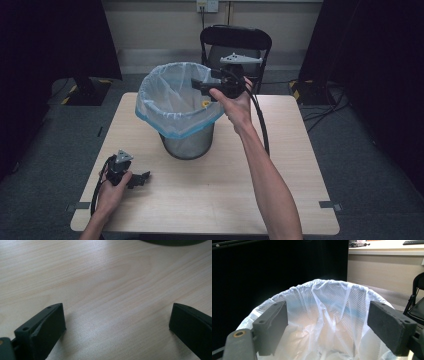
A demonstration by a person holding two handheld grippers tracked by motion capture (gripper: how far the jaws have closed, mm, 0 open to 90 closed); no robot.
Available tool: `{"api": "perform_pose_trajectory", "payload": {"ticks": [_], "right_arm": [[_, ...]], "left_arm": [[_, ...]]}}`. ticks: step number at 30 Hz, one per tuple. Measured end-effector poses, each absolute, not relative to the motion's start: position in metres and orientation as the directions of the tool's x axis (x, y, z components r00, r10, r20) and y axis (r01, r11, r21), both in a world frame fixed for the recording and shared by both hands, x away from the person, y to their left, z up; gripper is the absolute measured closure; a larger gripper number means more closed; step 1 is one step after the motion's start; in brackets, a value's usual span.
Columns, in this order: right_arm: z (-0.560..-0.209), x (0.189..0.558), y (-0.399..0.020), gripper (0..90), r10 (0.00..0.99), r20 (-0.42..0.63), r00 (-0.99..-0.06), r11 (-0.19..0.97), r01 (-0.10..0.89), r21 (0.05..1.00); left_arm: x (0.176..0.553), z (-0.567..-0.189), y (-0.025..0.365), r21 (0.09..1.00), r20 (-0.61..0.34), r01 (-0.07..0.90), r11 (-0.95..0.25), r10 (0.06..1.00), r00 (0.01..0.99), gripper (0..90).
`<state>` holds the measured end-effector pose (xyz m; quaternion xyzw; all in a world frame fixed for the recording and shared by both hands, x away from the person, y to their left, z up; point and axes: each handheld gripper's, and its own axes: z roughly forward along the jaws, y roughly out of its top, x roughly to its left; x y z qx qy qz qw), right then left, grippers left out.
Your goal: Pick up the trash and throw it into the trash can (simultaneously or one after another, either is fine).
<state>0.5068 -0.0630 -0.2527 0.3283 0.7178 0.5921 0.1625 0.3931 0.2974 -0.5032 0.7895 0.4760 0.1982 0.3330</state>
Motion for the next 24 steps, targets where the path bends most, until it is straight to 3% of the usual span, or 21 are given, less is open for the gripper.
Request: {"api": "perform_pose_trajectory", "payload": {"ticks": [24], "right_arm": [[-0.255,0.497,-0.112,14.3,0.735,0.147,-0.662,0.072,0.291,0.954]], "left_arm": [[0.393,-0.503,0.297,0.714,-0.003,0.620,-0.325,0.884,0.468,0.0]]}}
